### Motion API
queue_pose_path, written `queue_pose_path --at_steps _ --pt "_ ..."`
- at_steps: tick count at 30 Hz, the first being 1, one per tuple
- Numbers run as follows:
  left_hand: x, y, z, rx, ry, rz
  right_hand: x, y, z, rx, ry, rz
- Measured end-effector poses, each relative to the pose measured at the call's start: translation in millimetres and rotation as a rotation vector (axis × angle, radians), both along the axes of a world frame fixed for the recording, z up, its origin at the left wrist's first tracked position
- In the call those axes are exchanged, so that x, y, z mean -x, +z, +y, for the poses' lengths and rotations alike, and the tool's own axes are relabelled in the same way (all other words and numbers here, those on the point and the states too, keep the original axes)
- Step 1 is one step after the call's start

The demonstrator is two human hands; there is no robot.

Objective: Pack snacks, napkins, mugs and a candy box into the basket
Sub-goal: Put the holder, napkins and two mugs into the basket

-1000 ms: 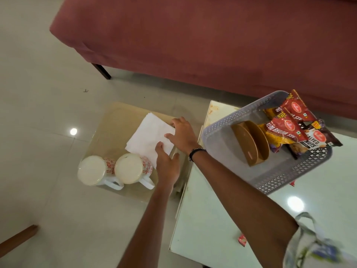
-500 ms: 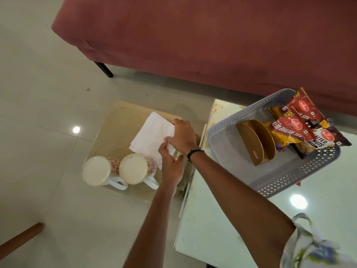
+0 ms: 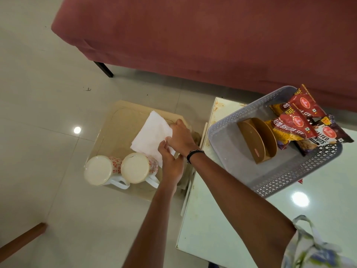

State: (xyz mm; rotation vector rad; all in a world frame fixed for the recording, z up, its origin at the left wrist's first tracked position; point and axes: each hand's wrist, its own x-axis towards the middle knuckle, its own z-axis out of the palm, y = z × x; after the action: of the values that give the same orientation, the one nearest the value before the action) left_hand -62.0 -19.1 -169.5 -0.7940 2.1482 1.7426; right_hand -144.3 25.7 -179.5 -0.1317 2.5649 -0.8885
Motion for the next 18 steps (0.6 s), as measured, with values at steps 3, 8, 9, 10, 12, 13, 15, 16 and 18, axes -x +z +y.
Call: queue_pose_path --at_steps 3,8,9,10,12,13,15,16,18 --pt "-0.4 1.5 -0.2 0.03 -0.011 0.018 -3.3 -0.5 1.6 0.066 0.04 0.046" --pt "-14.7 30.7 17.3 0.108 0.05 0.091 -20.3 11.2 24.9 0.356 -0.087 0.012" --pt "-21.9 37.3 24.7 0.112 0.094 0.13 -24.0 15.3 34.7 0.392 -0.1 0.005" --pt "-30.7 43.9 33.3 0.132 0.129 0.153 -28.1 20.4 46.4 0.426 -0.11 -0.01" --pt "-48.0 54.4 48.6 0.199 0.186 0.201 -35.8 30.6 73.6 0.466 -0.137 -0.051" --pt "-53.1 59.9 55.1 0.21 0.224 0.222 -38.7 35.3 88.1 0.473 -0.163 -0.062" --pt "-55.7 67.7 62.3 0.188 0.305 0.244 -41.0 42.4 112.6 0.496 -0.228 -0.088" --pt "-54.8 71.9 64.8 0.165 0.341 0.237 -40.1 45.4 121.8 0.515 -0.25 -0.114" --pt "-48.9 79.3 67.2 0.093 0.416 0.157 -37.3 54.9 135.5 0.567 -0.274 -0.184"
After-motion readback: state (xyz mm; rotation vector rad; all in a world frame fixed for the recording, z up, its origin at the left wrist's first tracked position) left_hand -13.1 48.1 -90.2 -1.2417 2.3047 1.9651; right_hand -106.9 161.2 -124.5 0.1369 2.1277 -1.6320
